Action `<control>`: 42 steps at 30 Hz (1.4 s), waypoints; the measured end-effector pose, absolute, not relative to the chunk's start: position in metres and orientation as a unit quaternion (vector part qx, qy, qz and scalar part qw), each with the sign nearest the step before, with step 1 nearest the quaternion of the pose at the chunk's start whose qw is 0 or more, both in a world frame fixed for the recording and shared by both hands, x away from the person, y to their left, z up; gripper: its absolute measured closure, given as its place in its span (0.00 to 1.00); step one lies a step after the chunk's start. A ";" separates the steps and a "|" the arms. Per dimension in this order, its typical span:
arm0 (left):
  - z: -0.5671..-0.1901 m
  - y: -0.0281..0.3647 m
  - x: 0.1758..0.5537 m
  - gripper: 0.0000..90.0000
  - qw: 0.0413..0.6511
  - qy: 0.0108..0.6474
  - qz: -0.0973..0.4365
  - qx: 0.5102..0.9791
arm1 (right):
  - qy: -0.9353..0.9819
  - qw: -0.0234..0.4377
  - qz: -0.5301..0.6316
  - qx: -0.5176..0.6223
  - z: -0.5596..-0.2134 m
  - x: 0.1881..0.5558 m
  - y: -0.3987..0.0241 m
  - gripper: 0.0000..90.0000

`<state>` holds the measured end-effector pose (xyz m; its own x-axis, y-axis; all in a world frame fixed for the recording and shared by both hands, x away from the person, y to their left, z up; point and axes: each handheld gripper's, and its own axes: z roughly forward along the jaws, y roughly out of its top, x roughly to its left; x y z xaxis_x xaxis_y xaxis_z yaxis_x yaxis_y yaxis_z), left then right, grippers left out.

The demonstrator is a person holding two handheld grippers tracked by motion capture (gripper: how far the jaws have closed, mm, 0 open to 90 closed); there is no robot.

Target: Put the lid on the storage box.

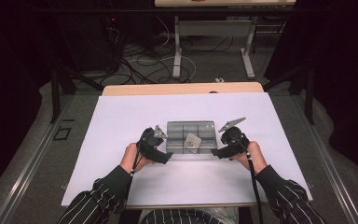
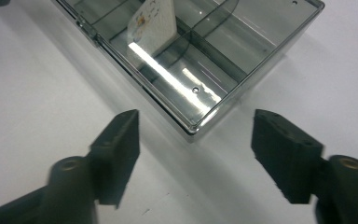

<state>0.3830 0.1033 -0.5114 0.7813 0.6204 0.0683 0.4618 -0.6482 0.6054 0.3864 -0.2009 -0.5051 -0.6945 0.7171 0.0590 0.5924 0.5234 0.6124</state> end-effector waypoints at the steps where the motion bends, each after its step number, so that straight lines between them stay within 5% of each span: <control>1: -0.511 0.105 0.383 0.18 0.290 0.300 0.137 0.898 | 0.868 0.105 0.311 0.373 -0.504 0.386 -0.203 0.30; 10: -0.503 0.121 0.371 0.04 0.307 0.317 0.147 0.885 | 0.859 0.101 0.347 0.363 -0.497 0.370 -0.215 0.13; 22: -0.502 0.144 0.351 0.00 0.313 0.330 0.156 0.877 | 0.853 0.104 0.369 0.353 -0.495 0.353 -0.232 0.02; 42: -0.504 0.182 0.323 0.00 0.319 0.345 0.167 0.867 | 0.838 0.121 0.379 0.374 -0.499 0.322 -0.267 0.00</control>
